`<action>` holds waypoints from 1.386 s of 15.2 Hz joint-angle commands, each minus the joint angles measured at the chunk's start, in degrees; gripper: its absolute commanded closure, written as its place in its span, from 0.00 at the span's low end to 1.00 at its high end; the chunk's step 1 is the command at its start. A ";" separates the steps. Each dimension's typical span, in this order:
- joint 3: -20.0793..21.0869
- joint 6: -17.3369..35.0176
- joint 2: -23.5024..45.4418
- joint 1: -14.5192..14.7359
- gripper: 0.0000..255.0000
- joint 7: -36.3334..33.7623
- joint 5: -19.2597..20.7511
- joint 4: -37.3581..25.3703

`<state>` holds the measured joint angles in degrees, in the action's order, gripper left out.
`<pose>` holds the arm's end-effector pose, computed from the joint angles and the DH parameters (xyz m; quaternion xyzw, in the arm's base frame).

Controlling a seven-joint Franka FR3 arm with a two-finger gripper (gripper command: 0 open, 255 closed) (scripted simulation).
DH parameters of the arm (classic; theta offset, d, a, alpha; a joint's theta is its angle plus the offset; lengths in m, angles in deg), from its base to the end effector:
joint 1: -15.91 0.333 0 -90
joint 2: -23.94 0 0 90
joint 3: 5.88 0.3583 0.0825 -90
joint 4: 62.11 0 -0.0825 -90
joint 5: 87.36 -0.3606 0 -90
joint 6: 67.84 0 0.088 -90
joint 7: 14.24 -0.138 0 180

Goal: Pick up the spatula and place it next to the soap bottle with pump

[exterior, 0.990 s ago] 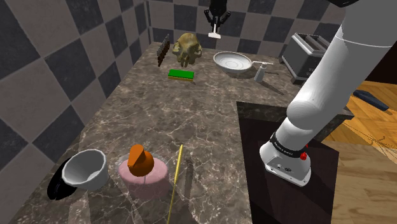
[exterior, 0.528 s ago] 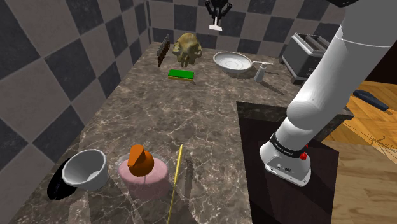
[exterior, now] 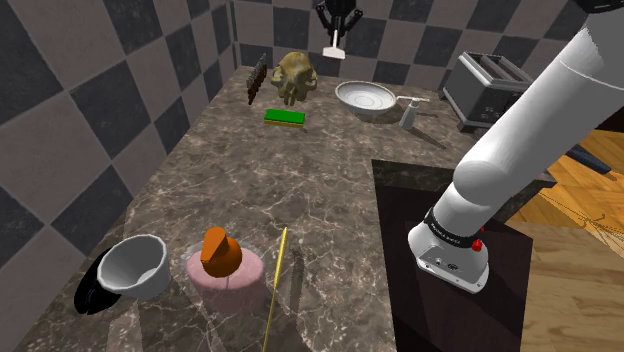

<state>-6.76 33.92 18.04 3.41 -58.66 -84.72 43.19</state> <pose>0.4930 -0.1232 0.5862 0.8771 -0.4793 0.0257 0.0155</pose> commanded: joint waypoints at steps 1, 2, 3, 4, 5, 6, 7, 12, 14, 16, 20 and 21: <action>1.21 0.03 -3.28 0.98 1.00 -2.25 -0.02 3.41; 1.86 0.06 -4.68 1.45 1.00 -3.35 -0.10 4.89; 2.53 0.06 -6.03 1.92 1.00 -4.45 -0.22 6.29; 3.21 0.03 -7.35 2.40 1.00 -5.56 -0.38 7.62; 3.92 -0.03 -8.62 2.87 1.00 -6.67 -0.57 8.88; 4.64 -0.11 -9.85 3.35 1.00 -7.79 -0.79 10.08; 5.38 -0.21 -11.04 3.84 1.00 -8.92 -1.04 11.20; 9.33 -1.02 -16.32 6.34 1.00 -14.66 -2.77 15.81; 11.01 -1.44 -18.10 7.39 1.00 -17.02 -3.63 17.20; 12.75 -1.88 -19.67 8.48 1.00 -19.43 -4.57 18.32; 16.42 -2.82 -22.17 10.65 1.00 -24.39 -6.63 19.80; 17.37 -3.05 -22.65 11.20 1.00 -25.66 -7.16 20.01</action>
<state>9.84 31.36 -4.39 14.21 -83.21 -91.50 63.50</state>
